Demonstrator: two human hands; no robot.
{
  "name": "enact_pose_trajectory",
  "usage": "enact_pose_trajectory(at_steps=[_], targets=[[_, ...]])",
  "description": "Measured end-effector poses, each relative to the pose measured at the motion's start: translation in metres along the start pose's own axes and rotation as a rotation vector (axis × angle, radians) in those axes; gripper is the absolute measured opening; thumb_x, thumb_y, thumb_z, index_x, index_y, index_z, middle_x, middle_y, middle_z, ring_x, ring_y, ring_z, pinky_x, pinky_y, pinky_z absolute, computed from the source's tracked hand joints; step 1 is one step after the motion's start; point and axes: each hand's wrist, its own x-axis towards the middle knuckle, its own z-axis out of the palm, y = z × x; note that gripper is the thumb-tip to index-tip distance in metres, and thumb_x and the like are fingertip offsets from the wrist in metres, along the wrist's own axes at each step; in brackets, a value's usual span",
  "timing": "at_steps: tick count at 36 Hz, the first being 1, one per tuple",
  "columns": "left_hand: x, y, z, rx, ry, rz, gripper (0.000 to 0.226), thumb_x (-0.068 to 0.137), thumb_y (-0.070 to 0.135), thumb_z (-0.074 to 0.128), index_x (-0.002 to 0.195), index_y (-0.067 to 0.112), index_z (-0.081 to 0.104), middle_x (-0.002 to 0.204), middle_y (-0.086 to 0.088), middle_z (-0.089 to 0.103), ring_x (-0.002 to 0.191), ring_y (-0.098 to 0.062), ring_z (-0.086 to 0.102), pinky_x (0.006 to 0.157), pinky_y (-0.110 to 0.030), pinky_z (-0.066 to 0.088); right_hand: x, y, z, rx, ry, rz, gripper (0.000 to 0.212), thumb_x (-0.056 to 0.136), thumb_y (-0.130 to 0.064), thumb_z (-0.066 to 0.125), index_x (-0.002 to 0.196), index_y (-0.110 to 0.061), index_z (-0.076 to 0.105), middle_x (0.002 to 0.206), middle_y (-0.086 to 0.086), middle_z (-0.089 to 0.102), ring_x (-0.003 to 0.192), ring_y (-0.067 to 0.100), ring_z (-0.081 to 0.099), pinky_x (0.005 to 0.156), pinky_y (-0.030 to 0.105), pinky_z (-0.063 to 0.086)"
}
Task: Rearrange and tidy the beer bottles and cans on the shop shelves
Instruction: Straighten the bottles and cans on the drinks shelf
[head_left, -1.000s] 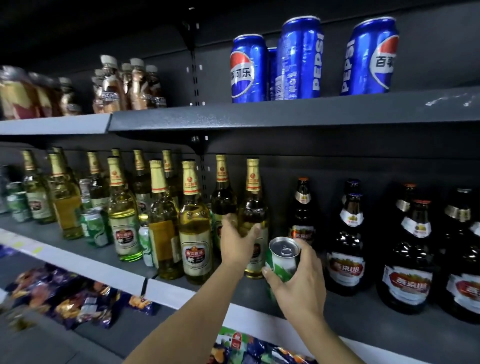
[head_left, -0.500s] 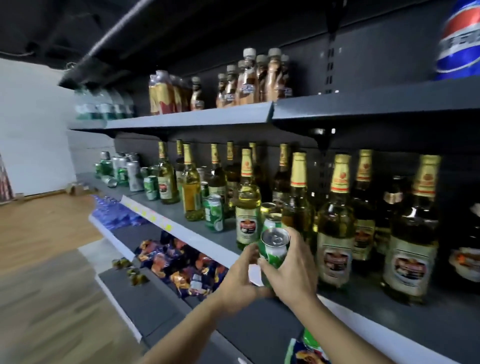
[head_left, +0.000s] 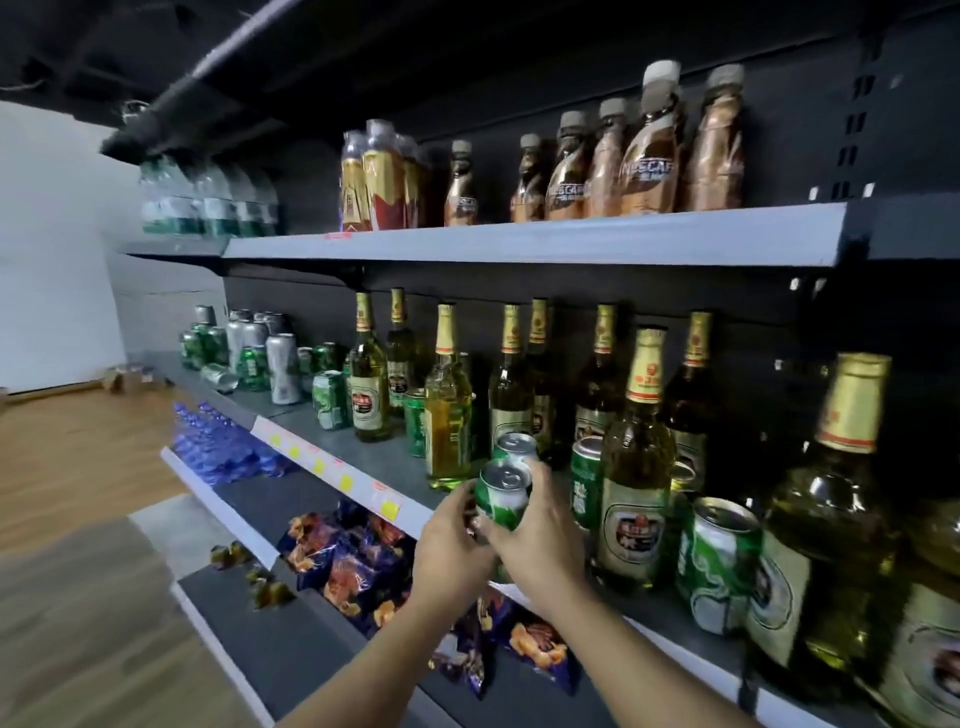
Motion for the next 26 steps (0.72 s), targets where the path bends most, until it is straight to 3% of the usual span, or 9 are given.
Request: enact_pose_trajectory(at_steps=[6,10,14,17,19,21,26], targets=[[0.037,-0.029,-0.005,0.026,0.085,-0.103,0.063,0.073,0.027,0.079,0.129,0.015,0.054,0.11,0.0,0.067,0.093,-0.013,0.061,0.074,-0.023,0.048,0.036,0.001,0.019,-0.103,-0.011,-0.112,0.073,0.09,-0.053,0.055,0.149,-0.03,0.02,0.153,-0.007,0.028,0.138,0.017,0.03,0.102,0.032,0.037],[0.062,-0.044,-0.007,0.022,0.118,-0.154,0.067,0.068,0.034,0.084,0.126,0.017,0.053,0.109,0.0,0.066,0.094,-0.016,0.061,0.076,-0.03,0.05,0.056,0.004,0.027,-0.201,0.032,-0.063,0.062,0.098,-0.042,0.044,0.151,-0.026,0.016,0.156,-0.003,0.024,0.142,0.021,0.021,0.109,0.032,0.028],[0.089,-0.056,-0.003,-0.006,0.099,-0.176,0.073,0.066,0.037,0.086,0.127,0.017,0.052,0.11,-0.001,0.066,0.097,-0.019,0.063,0.082,-0.038,0.054,0.084,0.01,0.035,-0.281,-0.03,0.029,0.069,0.099,-0.037,0.046,0.153,-0.025,0.006,0.162,-0.002,0.008,0.148,0.025,0.008,0.117,0.039,0.021],[0.107,-0.064,0.002,0.0,0.06,-0.159,0.079,0.065,0.039,0.085,0.131,0.016,0.05,0.116,-0.002,0.064,0.1,-0.019,0.062,0.084,-0.035,0.052,0.099,0.015,0.039,-0.346,-0.064,0.1,0.084,0.092,-0.041,0.057,0.153,-0.026,0.002,0.162,-0.001,0.003,0.146,0.028,0.015,0.114,0.041,0.03],[0.114,-0.069,0.006,-0.022,0.013,-0.148,0.076,0.065,0.037,0.086,0.129,0.016,0.05,0.116,-0.001,0.064,0.101,-0.019,0.061,0.084,-0.033,0.051,0.104,0.017,0.042,-0.377,-0.084,0.141,0.088,0.089,-0.04,0.061,0.153,-0.027,0.002,0.161,-0.002,0.003,0.141,0.028,0.028,0.103,0.039,0.041],[0.119,-0.074,0.012,-0.037,-0.029,-0.129,0.068,0.065,0.034,0.086,0.122,0.019,0.052,0.11,0.002,0.065,0.095,-0.016,0.062,0.079,-0.029,0.05,0.106,0.018,0.047,-0.388,-0.064,0.162,0.085,0.09,-0.037,0.063,0.152,-0.028,0.006,0.159,-0.002,0.009,0.133,0.025,0.04,0.091,0.036,0.048],[0.125,-0.086,0.016,-0.068,-0.086,-0.08,0.065,0.065,0.03,0.087,0.119,0.022,0.052,0.104,0.004,0.065,0.09,-0.015,0.063,0.073,-0.026,0.048,0.112,0.017,0.056,-0.377,0.061,0.209,0.076,0.089,-0.031,0.065,0.148,-0.027,0.017,0.153,-0.002,0.022,0.123,0.024,0.05,0.083,0.036,0.05]])
